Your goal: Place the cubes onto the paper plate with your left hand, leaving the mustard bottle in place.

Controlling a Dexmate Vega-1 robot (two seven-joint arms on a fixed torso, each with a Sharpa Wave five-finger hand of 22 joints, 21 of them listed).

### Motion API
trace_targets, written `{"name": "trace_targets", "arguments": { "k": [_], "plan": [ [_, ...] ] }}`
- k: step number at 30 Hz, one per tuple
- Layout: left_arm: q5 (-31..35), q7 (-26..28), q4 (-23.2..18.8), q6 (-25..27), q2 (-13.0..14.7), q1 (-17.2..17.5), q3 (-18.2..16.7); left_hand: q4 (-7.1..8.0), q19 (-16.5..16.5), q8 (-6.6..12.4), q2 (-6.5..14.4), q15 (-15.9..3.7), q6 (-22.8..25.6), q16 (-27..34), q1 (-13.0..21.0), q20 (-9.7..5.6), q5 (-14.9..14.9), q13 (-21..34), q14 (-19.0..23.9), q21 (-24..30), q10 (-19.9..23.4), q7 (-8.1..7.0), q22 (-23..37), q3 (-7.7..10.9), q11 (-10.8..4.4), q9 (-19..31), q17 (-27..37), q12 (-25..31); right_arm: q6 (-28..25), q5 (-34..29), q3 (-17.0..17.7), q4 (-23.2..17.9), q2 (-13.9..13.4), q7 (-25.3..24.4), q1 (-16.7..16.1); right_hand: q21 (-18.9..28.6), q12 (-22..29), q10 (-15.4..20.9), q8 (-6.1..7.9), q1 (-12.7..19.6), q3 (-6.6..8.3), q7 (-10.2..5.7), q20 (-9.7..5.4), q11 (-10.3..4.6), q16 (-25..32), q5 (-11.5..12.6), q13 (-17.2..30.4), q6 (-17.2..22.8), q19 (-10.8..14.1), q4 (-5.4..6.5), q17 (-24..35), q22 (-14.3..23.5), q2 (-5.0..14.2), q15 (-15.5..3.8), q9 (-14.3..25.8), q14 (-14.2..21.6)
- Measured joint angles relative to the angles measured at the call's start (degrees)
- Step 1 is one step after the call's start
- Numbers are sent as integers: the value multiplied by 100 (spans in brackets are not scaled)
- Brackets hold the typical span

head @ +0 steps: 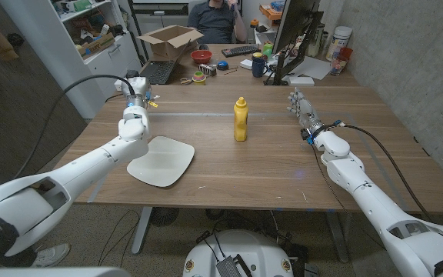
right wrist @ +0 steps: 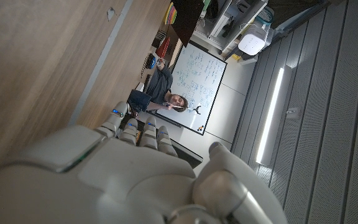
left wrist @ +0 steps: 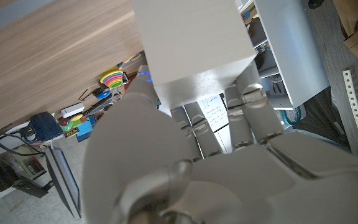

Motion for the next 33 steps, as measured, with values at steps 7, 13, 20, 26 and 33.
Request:
{"name": "trace_targets", "arguments": {
  "k": [7, 13, 20, 26, 33],
  "plan": [
    [-117, 79, -112, -191, -7, 128, -214, 8, 0, 0, 0, 0, 29, -43, 0, 0, -1, -17, 0, 28, 2, -29, 29, 8, 1, 0, 0, 2, 1, -26, -14, -2, -12, -33, 10, 0, 0, 0, 0, 0, 0, 0, 0, 0, 0, 0, 0, 0, 0, 0, 0, 0, 0, 0, 0, 0],
    [-191, 99, -192, -299, -9, 181, -298, 8, 0, 0, 0, 0, 29, -43, 0, 0, -8, -32, 1, 28, -10, -29, 29, 8, -9, -1, 25, 25, 5, -36, -20, -2, -21, -47, 14, -22, 0, 0, 0, 0, 0, 0, 0, 0, 0, 0, 0, 0, 0, 0, 0, 0, 0, 0, 0, 0],
    [-315, 96, -310, -455, -7, 248, -380, 8, 0, 0, 0, 0, 29, -87, 0, 0, -16, -31, 1, 67, -10, -29, 28, 8, -9, 26, 26, 25, 10, -40, -21, -2, -37, -57, 14, -22, 0, 0, 0, 0, 0, 0, 0, 0, 0, 0, 0, 0, 0, 0, 0, 0, 0, 0, 0, 0],
    [-363, 24, -385, -541, 0, 290, -425, 8, 0, 0, 0, 0, 28, -88, 0, 0, -18, -42, 1, 67, -17, -29, 28, 8, -16, 26, 26, 25, 15, -42, -22, -3, -56, -62, 2, -24, 0, 0, 0, 0, -24, 0, 0, 0, 0, 0, 0, 0, 0, -24, 1, 0, 0, 0, 0, 0],
    [-369, -91, -759, -555, 65, 450, -515, 7, 0, 0, 0, -1, 28, -88, 0, 0, -22, -52, 2, 105, -19, -29, 26, 8, -17, 25, 53, 65, 40, -44, -18, -57, -85, -76, -52, -44, 0, 0, 0, 0, -24, 0, 0, 0, 0, 0, 0, 0, 0, -24, 0, 0, 0, 0, 0, 0]
  ]
}}
